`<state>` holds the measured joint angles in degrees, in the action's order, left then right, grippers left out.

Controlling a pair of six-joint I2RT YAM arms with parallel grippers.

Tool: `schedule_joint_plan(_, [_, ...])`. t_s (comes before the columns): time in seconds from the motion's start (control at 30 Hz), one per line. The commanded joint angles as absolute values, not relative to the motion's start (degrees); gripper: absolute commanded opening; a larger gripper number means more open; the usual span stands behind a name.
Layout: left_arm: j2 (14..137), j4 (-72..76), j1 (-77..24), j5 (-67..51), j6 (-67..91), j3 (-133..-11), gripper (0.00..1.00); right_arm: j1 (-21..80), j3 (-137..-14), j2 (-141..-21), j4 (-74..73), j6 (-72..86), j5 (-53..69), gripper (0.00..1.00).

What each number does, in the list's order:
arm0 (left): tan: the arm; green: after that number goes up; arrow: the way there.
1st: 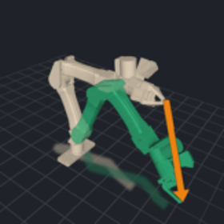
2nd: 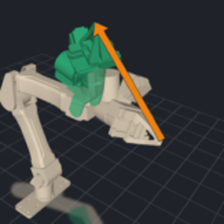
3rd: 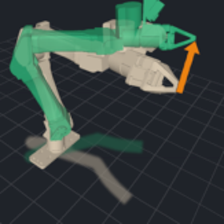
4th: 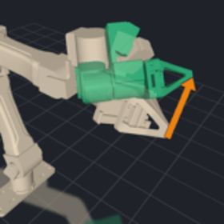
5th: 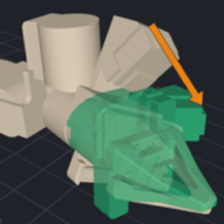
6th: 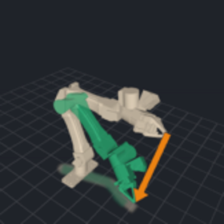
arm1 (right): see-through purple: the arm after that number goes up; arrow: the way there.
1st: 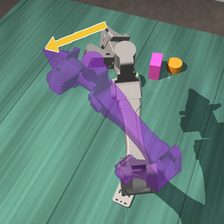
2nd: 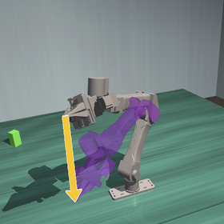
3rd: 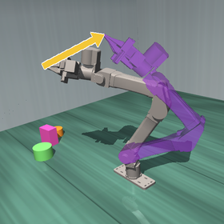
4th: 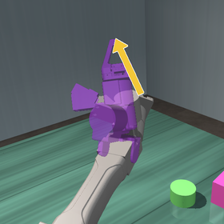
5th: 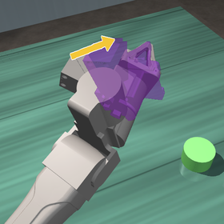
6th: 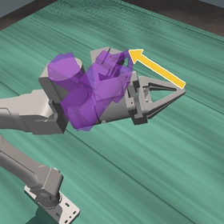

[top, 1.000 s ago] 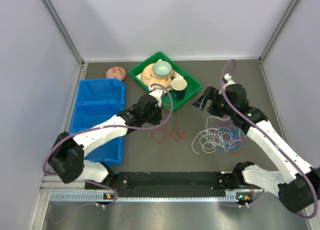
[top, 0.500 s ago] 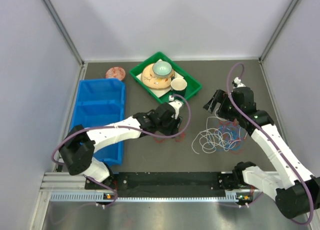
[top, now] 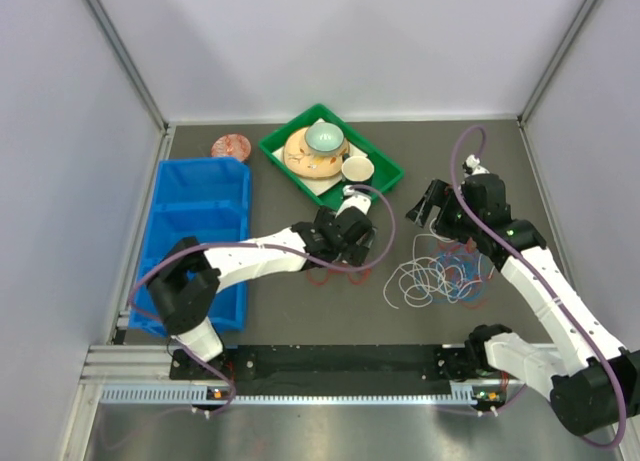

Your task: Untangle the cables

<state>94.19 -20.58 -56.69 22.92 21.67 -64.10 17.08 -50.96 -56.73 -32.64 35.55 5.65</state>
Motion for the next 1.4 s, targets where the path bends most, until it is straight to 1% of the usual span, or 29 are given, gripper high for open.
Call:
schedule_joint_plan(0.0, [98.69, -22.94, -56.78, 31.2, 26.97, -69.08, 0.99, 16.96, -50.98, -56.51, -31.29, 34.72, 5.8, 0.91])
schedule_joint_plan(0.13, [101.77, -22.24, -55.64, 25.86, 30.67, -69.0, 0.99, 16.96, -50.8, -56.34, -31.29, 34.54, 6.15, 0.91])
schedule_joint_plan(0.23, [102.74, -21.01, -54.32, 20.32, 33.83, -67.68, 0.99, 16.96, -50.45, -56.34, -31.29, 34.54, 5.89, 0.91])
schedule_joint_plan(0.27, [102.74, -20.14, -53.71, 16.56, 34.36, -67.07, 0.99, 16.96, -50.45, -56.51, -31.29, 34.54, 6.06, 0.91])
schedule_joint_plan(0.4, [102.65, -16.44, -53.53, 12.66, 36.91, -65.48, 0.99, 16.88, -50.45, -56.69, -31.11, 34.54, 6.24, 0.91])
schedule_joint_plan(0.67, [104.76, -17.66, -53.7, 13.62, 34.9, -66.8, 0.96, 16.96, -50.45, -56.69, -31.02, 34.63, 6.5, 0.91])
schedule_joint_plan(0.8, [106.61, -17.66, -54.05, 15.55, 34.72, -66.8, 0.92, 16.96, -50.36, -57.04, -30.94, 34.8, 6.5, 0.91])
schedule_joint_plan(0.87, [106.96, -18.19, -55.28, 19.41, 34.28, -67.23, 0.92, 16.96, -50.27, -57.13, -30.94, 35.07, 6.77, 0.91])
schedule_joint_plan(1.03, [107.22, -17.75, -55.99, 20.92, 33.4, -68.11, 0.87, 16.88, -50.27, -57.3, -30.85, 34.98, 6.77, 0.91])
schedule_joint_plan(1.07, [107.49, -17.58, -55.99, 21.09, 33.14, -68.12, 0.82, 16.96, -50.27, -57.39, -30.94, 34.98, 6.85, 0.91])
schedule_joint_plan(1.13, [108.1, -17.49, -55.99, 21.09, 33.05, -68.73, 0.75, 16.96, -50.36, -57.3, -30.94, 34.98, 6.94, 0.91])
schedule_joint_plan(1.17, [108.19, -17.4, -55.9, 21.18, 32.96, -68.82, 0.67, 16.96, -50.36, -57.04, -30.94, 35.07, 6.94, 0.91])
schedule_joint_plan(1.23, [108.02, -17.4, -55.99, 21.09, 32.87, -69.26, 0.55, 16.96, -50.36, -56.95, -30.94, 35.07, 6.94, 0.91])
schedule_joint_plan(1.27, [107.84, -17.32, -55.99, 21.01, 32.52, -69.34, 0.38, 16.88, -50.36, -56.95, -30.85, 35.07, 6.94, 0.91])
schedule_joint_plan(1.3, [107.06, -17.58, -55.99, 21.53, 32.61, -69.61, 0.25, 16.96, -50.36, -56.87, -30.94, 35.07, 6.94, 0.91])
schedule_joint_plan(1.37, [105.65, -18.19, -55.99, 21.97, 32.35, -69.96, 0.1, 17.05, -50.36, -56.78, -30.85, 35.07, 7.03, 0.91])
